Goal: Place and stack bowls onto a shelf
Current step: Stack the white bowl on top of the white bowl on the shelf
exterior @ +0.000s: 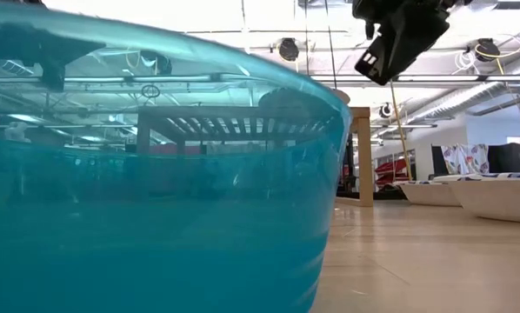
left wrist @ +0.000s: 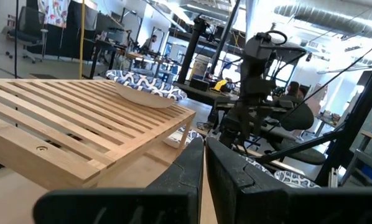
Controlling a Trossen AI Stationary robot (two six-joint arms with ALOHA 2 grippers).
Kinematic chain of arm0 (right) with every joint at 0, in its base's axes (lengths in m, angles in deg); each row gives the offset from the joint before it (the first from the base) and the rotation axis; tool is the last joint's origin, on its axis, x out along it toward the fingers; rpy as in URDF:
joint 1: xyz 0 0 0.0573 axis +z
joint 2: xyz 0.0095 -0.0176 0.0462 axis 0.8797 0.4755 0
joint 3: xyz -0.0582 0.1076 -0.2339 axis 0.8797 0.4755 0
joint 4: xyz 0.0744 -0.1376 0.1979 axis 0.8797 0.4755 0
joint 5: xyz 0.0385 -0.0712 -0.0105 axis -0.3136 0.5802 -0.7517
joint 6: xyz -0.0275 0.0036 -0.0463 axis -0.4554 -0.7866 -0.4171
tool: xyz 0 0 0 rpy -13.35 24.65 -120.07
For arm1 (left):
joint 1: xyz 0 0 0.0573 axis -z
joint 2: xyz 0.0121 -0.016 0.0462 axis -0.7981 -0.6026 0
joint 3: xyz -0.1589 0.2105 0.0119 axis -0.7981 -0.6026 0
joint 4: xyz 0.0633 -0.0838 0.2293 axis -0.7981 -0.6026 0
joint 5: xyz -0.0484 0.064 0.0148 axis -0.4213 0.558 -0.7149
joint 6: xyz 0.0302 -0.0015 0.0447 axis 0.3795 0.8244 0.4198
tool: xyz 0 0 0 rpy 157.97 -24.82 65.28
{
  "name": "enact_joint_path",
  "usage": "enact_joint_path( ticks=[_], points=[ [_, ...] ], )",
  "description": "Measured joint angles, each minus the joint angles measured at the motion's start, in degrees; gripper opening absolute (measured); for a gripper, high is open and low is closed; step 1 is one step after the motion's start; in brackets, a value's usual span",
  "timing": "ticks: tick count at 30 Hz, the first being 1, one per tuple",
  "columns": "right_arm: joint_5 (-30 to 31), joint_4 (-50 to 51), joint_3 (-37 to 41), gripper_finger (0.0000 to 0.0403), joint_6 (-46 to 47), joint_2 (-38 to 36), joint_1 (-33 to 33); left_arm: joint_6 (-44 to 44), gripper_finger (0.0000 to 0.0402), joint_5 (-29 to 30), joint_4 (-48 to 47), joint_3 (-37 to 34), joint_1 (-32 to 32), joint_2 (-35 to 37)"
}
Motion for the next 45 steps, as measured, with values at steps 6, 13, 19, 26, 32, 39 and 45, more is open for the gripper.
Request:
enact_joint_path(
  ticks=[6, 13, 19, 26, 32, 39, 45],
  points=[
    [0.3, -2.4, 0.0, 0.011, 12.2, 2.3, 1.3, 0.1, 0.0024, 0.0, 0.1, 0.0, 0.0, 0.0],
    [0.2, -2.9, 0.0, 0.0106, 21.6, 5.6, 5.9, 0.6, 0.0024, 0.0, 0.2, 0.0, 0.0, 0.0],
    [0.5, -4.9, 0.0, 0.0099, 30.8, 7.2, 10.5, 0.5, 0.0024, -0.1, 0.1, 0.0, 0.0, 0.0],
    [3.4, -14.0, 0.0, 0.0098, 41.8, 7.7, 13.6, 1.7, 0.0024, -0.2, 0.0, 0.0, 0.0, 0.0],
    [3.4, -25.4, 0.0, 0.0098, 47.8, 7.8, 13.6, 3.1, 0.0024, -1.6, 0.1, 0.0, 0.0, 0.0],
    [4.7, -26.0, 0.0, 0.0098, 50.2, 7.8, 13.1, 3.1, 0.0024, -1.6, 0.1, 0.0, 0.0, 0.0],
    [8.2, -18.7, 0.0, 0.0098, 58.6, 7.8, 13.1, 4.5, 0.0024, -1.6, 0.1, 0.0, 0.0, 0.0]
  ],
)
